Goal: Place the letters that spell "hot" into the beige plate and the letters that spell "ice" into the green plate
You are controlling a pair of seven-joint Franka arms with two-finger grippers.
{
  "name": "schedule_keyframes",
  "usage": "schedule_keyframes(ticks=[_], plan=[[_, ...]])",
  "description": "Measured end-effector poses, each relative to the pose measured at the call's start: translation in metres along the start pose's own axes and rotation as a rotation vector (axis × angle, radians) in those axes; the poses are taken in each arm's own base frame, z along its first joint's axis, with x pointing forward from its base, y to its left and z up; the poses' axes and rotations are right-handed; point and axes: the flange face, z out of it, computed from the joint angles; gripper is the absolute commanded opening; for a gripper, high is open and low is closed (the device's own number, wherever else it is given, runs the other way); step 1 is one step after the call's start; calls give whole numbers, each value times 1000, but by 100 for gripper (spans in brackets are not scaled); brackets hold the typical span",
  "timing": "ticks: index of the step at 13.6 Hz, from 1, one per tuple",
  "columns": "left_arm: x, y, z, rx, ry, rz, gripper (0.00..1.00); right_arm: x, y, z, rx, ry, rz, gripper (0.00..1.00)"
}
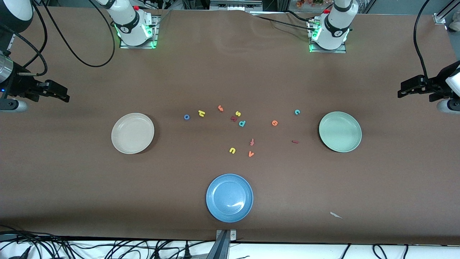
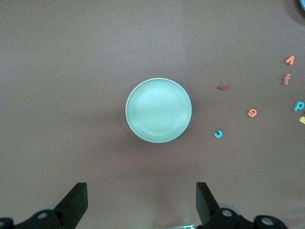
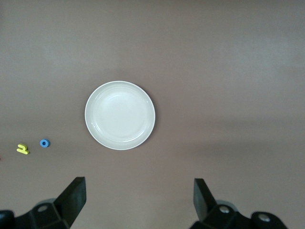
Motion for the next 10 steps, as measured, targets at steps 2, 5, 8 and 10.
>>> schedule_keyframes(ticks=[2, 5, 8, 10], plan=[[0, 0, 0, 0, 0, 0, 100, 0, 0, -3, 0, 0, 0, 100], [0, 0, 0, 0, 0, 0, 100, -1, 0, -4, 0, -6, 0, 100], [0, 0, 0, 0, 0, 1, 100, -2, -2, -7, 1, -9, -3, 100], [0, 1, 1, 0, -2, 1, 100, -2, -5, -7, 1, -11, -8, 100]])
